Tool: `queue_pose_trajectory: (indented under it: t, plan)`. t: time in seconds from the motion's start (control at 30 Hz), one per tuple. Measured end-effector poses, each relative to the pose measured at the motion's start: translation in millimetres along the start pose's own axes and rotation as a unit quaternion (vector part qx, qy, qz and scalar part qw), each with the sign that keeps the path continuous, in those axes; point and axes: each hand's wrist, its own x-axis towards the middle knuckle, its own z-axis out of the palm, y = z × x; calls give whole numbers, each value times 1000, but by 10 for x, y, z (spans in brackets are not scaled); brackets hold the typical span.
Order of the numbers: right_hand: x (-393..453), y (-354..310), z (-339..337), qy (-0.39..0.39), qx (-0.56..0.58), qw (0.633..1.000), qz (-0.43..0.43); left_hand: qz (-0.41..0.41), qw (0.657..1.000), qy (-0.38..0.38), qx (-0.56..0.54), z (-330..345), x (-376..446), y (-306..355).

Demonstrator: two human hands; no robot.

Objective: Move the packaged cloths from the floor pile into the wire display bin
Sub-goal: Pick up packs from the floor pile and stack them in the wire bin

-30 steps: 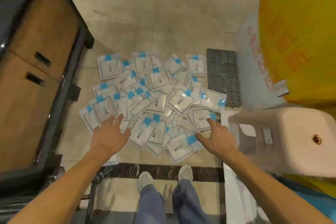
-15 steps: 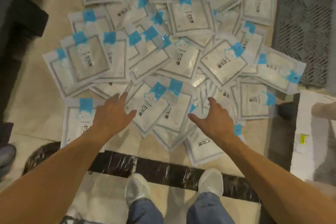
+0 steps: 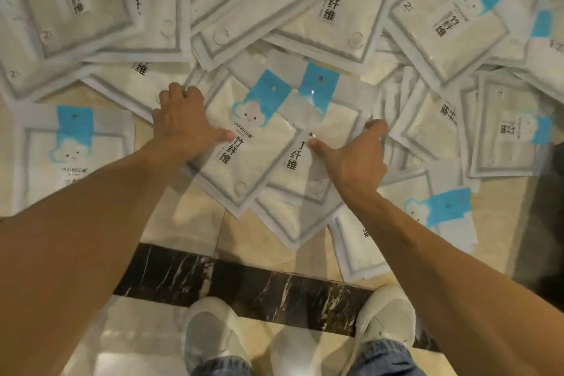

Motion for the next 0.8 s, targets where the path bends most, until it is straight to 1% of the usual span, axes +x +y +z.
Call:
queue_pose_trajectory:
  t: [0.1, 0.17, 0.2, 0.23, 0.3, 0.33, 0.4, 0.47, 0.6, 0.7, 0.8]
  plan:
    - [-11, 46, -34, -14, 53, 998, 11, 0, 999, -33, -14, -10, -36, -43]
    - [-9, 99, -85, -21, 118, 992, 30, 1, 996, -54, -78, -60, -113, -64]
    - [-13, 123, -124, -17, 146, 988, 38, -6, 989, -64, -132, -93, -176, -64]
    - [-11, 151, -168, -12, 174, 984, 39, -17, 977, -76, -199, -122, -243, -73]
    - [-4, 207, -265, -24, 238, 970, 38, -33, 938, -109, -328, -176, -368, -152]
    - [-10, 225, -321, -43, 271, 960, 45, -29, 921, -127, -368, -223, -438, -199]
    - [-32, 238, -465, -81, 317, 944, 54, -17, 903, -142, -405, -352, -553, -288]
    - [-67, 201, -662, -98, 342, 934, 47, -23, 892, -137, -431, -550, -675, -335]
    - [-178, -16, -1246, -114, 362, 924, 38, -55, 851, -120, -509, -1095, -961, -356]
    - [-296, -359, -1800, -119, 359, 925, 20, -74, 824, -93, -554, -1692, -1226, -296]
    - [-508, -890, -2483, -133, 341, 931, -10, -75, 802, -73, -588, -2486, -1525, -209]
